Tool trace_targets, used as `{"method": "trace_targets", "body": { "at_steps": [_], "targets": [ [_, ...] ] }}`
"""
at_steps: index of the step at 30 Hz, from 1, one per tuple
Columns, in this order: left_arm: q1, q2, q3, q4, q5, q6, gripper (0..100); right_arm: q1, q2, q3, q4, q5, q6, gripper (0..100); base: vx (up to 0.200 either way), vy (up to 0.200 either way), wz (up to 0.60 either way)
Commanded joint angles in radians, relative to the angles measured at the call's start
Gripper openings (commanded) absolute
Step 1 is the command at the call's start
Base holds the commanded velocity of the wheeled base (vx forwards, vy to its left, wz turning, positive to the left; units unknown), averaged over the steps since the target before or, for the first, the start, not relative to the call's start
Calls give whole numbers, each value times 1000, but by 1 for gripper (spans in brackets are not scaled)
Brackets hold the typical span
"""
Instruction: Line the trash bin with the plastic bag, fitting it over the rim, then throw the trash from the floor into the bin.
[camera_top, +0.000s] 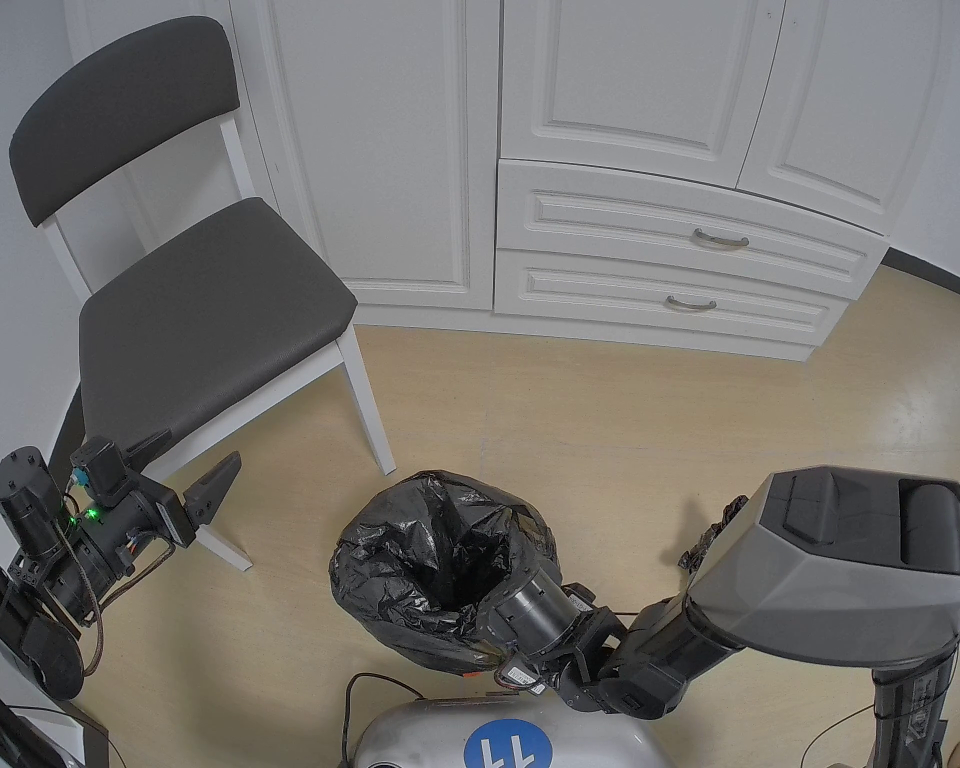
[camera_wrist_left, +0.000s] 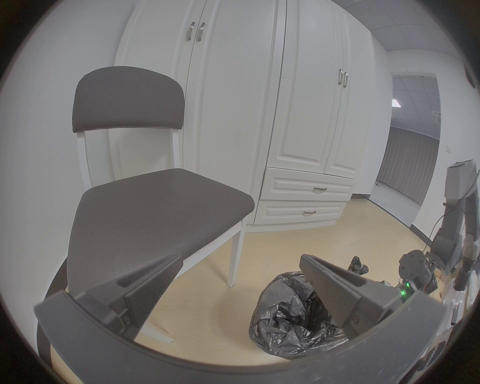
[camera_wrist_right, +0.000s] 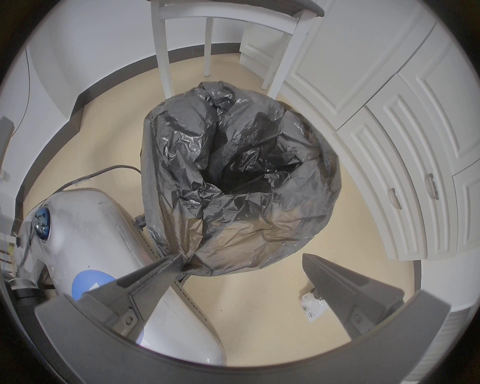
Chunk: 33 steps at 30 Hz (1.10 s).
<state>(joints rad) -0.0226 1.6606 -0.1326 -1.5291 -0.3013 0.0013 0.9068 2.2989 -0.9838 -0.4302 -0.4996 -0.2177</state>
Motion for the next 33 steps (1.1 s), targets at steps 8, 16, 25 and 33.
{"method": "trace_targets", "body": {
  "at_steps": [8, 16, 25, 33],
  "targets": [
    [-2, 13, 5, 0, 1, -1, 100, 12, 74, -16, -12, 1, -2, 100, 0, 0, 0],
    [-2, 24, 5, 0, 1, -1, 100, -19, 155, -134, 28, 6, 0, 100, 0, 0, 0],
    [-4, 56, 2, 0, 1, -1, 100, -69, 246, -423, 217, 18, 34, 100, 0, 0, 0],
    [-4, 83, 1, 0, 1, -1, 100, 7, 266, -480, 242, 56, 34, 100, 0, 0, 0]
  ]
}}
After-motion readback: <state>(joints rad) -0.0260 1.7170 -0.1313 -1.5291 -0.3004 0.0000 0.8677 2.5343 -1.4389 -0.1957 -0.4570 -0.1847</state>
